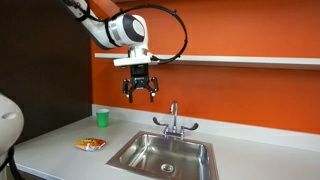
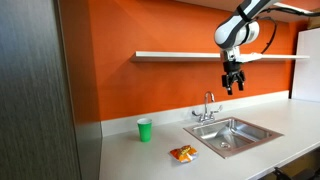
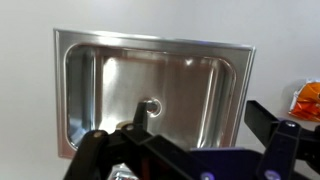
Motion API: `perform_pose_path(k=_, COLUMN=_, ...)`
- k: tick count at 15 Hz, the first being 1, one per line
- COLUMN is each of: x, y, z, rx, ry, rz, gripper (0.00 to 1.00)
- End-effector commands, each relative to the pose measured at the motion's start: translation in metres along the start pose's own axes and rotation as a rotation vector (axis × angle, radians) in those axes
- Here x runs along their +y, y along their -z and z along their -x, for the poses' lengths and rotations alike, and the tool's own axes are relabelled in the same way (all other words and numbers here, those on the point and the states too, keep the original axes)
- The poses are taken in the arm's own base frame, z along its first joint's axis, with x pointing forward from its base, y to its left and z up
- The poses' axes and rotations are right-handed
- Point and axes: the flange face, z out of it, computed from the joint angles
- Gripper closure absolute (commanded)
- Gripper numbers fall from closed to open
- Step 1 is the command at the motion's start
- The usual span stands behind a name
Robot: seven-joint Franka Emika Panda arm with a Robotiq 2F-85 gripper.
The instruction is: Put the snack packet onto the shelf
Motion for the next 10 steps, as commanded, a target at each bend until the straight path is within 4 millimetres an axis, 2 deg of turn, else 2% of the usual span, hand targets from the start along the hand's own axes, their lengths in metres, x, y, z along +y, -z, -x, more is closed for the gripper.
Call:
perform_pose_path(k=1, x=-0.032, y=0.004, z=-0.023, rx=0.017, ry=0.13, rz=0.002, gripper=0.0)
perform_pose_path(k=6, x=-0.079, y=-0.001, z=-0.049, rx=0.012, ry=0.2, rz=-0.025, gripper=0.0)
perform_pose_path(k=10, x=-0.108, y=-0.023, z=-0.068, rx=-0.06, ry=0.119, rz=-0.069, gripper=0.0)
